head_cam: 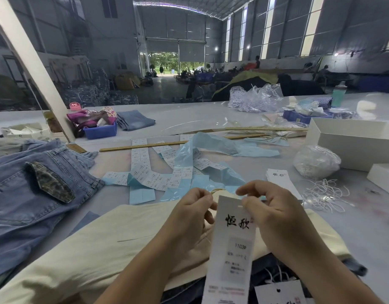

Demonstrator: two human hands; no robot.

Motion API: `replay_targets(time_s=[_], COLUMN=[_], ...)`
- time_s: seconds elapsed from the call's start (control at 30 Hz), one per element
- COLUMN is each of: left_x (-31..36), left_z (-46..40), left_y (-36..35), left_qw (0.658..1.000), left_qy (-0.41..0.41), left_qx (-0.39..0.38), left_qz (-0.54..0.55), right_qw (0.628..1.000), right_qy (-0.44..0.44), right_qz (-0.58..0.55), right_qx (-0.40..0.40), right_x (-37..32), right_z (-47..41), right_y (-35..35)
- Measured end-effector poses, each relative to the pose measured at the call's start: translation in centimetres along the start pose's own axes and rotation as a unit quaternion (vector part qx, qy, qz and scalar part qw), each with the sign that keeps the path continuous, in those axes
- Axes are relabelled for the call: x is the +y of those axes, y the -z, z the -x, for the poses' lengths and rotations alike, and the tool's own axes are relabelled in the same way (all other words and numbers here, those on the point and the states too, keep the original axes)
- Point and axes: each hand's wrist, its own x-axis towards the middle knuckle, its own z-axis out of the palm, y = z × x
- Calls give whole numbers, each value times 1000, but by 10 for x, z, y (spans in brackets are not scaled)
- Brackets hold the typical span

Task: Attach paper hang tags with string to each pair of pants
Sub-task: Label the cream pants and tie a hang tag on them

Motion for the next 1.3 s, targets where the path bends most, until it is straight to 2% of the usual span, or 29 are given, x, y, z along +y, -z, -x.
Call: replay_targets(time_s=[0.13, 0.23, 0.3, 0.47, 0.63, 0.9, 0.97, 1.07, 1.2, 1.3], left_x=[8, 13, 15, 12, 9, 5, 4, 2, -3, -6], left_z=[3, 4, 5, 9, 8, 5, 3, 1, 2, 4], left_y=[2, 3, 2, -5, -5, 5, 7, 8, 6, 5], left_qw=[990, 981, 984, 972, 969, 967, 968, 962, 923, 917], left_qy=[-55, -93, -123, -220, -220, -206, -195, -176, -208, -231], left_qx=[21, 6, 0, -16, -79, -148, -145, -125, -83, -74], left_qz=[131, 173, 130, -84, -83, -33, -64, -168, -314, -317], right_qw=[998, 992, 988, 980, 977, 967, 971, 978, 980, 980], right_qy=[-19, -25, -29, -32, 6, 24, 23, 16, 4, -10], right_qz=[-42, -104, -133, -185, -206, -228, -209, -179, -176, -185], right_qx=[-41, -68, -71, -65, -61, -108, -114, -109, -88, -69], right_x=[3, 2, 3, 9, 15, 22, 23, 27, 24, 19], right_z=[0, -2, -4, -9, -12, -19, -18, -16, -16, -17], right_y=[-2, -3, -3, -6, -11, -19, -18, -18, -17, -13])
